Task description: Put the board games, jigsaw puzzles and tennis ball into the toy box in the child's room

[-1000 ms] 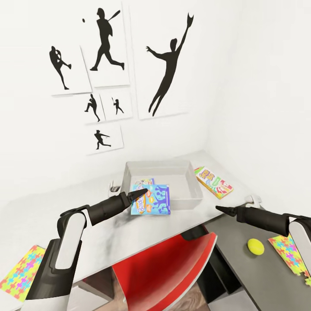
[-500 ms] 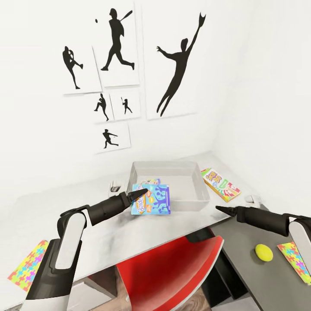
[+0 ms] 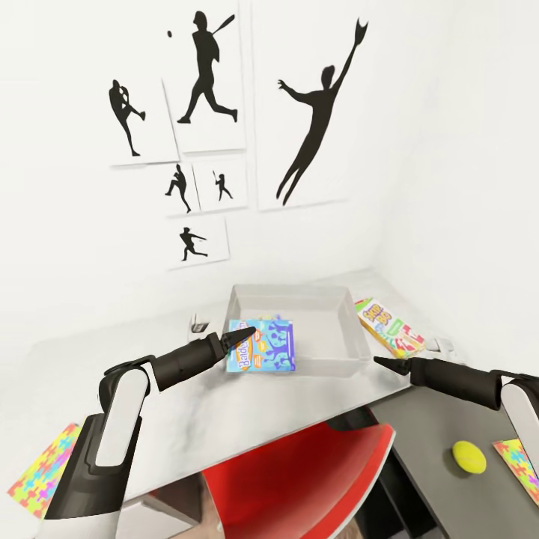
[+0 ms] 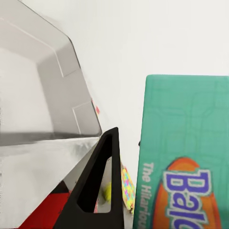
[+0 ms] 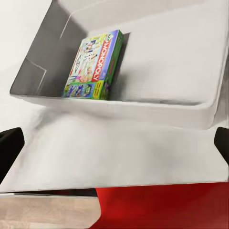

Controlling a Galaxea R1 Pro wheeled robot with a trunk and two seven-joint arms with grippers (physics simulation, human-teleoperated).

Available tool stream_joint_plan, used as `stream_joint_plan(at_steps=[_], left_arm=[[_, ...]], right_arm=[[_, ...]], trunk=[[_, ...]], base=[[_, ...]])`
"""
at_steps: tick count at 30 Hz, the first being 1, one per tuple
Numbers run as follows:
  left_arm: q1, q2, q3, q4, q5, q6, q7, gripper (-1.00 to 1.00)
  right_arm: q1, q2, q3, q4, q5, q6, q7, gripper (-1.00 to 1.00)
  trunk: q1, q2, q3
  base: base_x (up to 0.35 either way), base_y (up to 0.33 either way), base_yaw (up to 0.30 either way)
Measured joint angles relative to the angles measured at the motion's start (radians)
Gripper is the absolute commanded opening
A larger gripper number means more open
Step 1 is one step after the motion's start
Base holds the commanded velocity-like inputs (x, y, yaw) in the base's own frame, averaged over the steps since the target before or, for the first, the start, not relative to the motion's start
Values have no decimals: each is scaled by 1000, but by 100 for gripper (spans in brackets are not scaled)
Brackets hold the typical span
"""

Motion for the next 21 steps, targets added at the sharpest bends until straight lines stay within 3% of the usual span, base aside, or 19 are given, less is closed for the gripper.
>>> stream_joint_plan(at_steps=[7,21], left_arm=[[0,0,0,0,0,0,0,-100],[0,0,0,0,0,0,0,-100]], right_arm=[[0,0,-1,0,0,0,0,100],[0,0,-1,0,0,0,1,100]], trunk=[[0,0,0],[0,0,0]], base=[[171,-15,3],[30,-2,0]])
